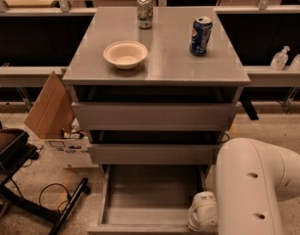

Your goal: Open bottom drawer

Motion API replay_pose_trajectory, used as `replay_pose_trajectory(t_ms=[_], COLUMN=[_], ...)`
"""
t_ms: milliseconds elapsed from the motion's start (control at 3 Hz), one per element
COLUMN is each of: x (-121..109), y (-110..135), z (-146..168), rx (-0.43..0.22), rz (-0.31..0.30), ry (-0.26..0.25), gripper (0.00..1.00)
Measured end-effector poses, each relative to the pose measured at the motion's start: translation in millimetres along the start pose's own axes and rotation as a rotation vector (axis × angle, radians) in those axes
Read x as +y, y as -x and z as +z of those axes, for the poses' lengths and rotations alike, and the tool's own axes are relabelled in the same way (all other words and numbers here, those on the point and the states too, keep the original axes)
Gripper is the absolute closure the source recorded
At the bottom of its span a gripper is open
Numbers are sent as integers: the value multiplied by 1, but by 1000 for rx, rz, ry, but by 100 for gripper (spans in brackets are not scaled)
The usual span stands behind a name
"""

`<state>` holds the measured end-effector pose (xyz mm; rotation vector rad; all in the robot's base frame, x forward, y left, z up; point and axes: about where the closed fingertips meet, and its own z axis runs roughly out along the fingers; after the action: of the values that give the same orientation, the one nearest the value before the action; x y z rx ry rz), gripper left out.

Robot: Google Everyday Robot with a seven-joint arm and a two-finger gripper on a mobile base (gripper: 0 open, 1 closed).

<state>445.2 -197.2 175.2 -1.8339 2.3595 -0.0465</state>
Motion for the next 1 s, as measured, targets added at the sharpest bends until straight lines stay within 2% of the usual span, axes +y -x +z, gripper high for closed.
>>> replay_pose_trajectory(t_ms=[667,1000], x=[1,2], y=[0,0], z=[1,2], rx=[0,0], rz=[0,0], ry=[2,4], gripper=[14,0])
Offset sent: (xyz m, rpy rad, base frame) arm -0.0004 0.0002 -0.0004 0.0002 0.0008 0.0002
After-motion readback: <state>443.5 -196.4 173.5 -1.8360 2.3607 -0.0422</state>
